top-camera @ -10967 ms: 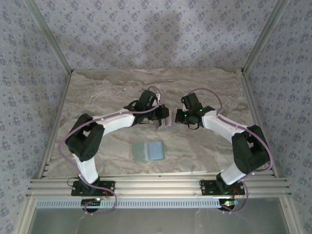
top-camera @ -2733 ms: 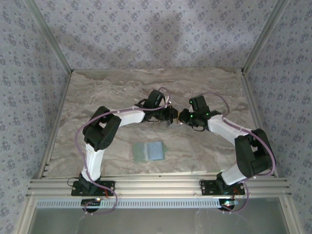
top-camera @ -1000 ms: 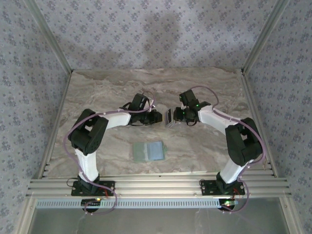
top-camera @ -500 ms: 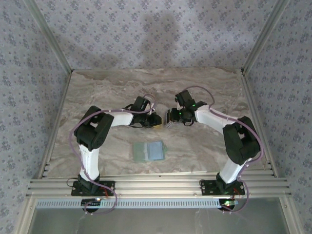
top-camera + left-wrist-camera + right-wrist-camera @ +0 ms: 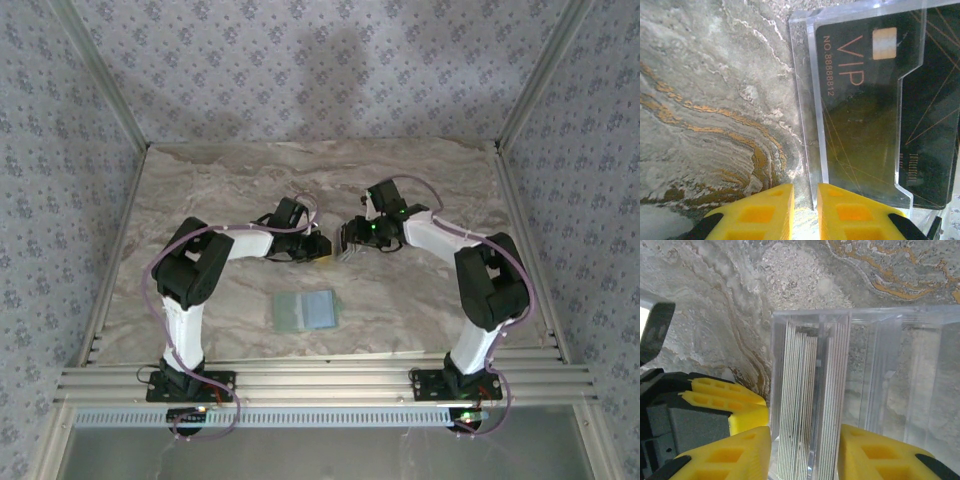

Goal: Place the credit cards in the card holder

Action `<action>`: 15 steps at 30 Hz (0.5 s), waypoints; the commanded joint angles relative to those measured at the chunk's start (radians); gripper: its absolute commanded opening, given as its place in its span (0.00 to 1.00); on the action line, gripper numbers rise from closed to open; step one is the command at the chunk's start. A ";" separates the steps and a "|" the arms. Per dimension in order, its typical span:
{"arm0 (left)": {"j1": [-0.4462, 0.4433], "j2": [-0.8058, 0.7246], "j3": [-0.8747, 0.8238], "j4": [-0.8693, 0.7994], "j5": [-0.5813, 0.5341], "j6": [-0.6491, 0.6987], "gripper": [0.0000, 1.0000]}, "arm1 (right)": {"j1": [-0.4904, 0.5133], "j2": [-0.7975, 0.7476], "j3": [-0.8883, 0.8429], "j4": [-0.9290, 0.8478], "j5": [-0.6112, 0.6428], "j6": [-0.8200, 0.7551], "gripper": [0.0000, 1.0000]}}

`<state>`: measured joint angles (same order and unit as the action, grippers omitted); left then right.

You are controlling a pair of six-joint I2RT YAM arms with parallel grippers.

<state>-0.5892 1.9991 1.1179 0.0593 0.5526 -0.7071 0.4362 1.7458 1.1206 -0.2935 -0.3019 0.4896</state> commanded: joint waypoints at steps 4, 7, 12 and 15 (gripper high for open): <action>-0.006 0.024 0.029 -0.015 0.006 0.006 0.19 | -0.012 0.037 0.003 0.039 -0.097 0.022 0.41; -0.006 0.027 0.033 -0.015 0.005 0.005 0.19 | -0.022 0.015 -0.018 0.059 -0.119 0.030 0.39; -0.006 0.038 0.036 -0.013 0.009 0.001 0.19 | -0.033 -0.015 -0.039 0.064 -0.124 0.030 0.34; -0.006 0.041 0.035 -0.013 0.007 0.000 0.19 | -0.041 -0.021 -0.046 0.070 -0.131 0.035 0.30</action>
<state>-0.5888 2.0052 1.1278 0.0517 0.5564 -0.7074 0.4026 1.7535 1.0946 -0.2207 -0.4015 0.5091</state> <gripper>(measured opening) 0.194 0.306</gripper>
